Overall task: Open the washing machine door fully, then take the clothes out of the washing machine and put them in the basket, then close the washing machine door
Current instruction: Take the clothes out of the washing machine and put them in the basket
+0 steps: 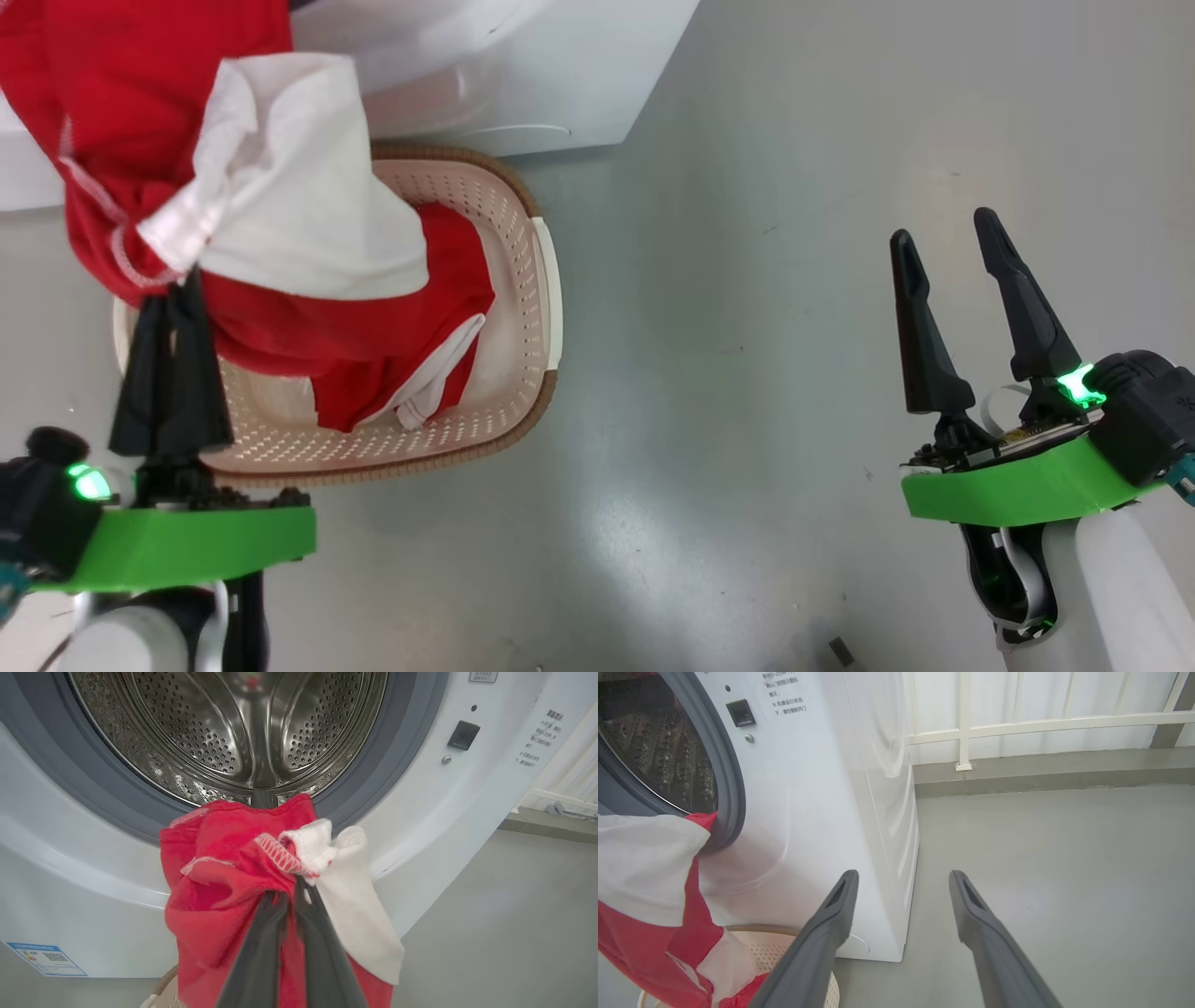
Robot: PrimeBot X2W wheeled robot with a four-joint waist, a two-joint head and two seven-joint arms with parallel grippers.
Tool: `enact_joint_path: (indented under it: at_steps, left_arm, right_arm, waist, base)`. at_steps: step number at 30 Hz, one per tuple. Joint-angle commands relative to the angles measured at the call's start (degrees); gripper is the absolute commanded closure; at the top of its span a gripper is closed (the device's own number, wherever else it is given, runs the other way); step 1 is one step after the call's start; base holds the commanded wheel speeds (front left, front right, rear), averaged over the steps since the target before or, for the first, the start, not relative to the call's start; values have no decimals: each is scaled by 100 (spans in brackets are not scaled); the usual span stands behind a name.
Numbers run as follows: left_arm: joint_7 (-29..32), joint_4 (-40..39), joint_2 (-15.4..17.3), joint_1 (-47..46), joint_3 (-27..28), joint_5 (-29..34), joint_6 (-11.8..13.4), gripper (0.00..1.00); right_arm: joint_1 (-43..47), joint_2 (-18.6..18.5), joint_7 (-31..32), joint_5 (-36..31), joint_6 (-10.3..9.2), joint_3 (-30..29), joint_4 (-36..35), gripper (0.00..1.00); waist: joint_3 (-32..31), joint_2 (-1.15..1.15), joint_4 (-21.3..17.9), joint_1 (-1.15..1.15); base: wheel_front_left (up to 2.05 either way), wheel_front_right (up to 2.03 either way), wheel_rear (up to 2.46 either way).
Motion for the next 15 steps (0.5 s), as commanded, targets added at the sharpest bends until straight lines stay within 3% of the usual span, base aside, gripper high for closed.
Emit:
enact_joint_path:
  at_steps: [1,15]
  left_arm:
    - [-73,0,75,68,173,-67,-53,100]
    - [-645,2598,-94,-771,161,-531,-671,100]
  right_arm:
    - [89,-40,-36,-38,35,112,-156,0]
    - [1,-40,-36,-68,35,203,-122,0]
  waist:
    - [35,0,2,0]
    - [173,0,-57,0]
  base:
    - [0,0,0]
    - [0,0,0]
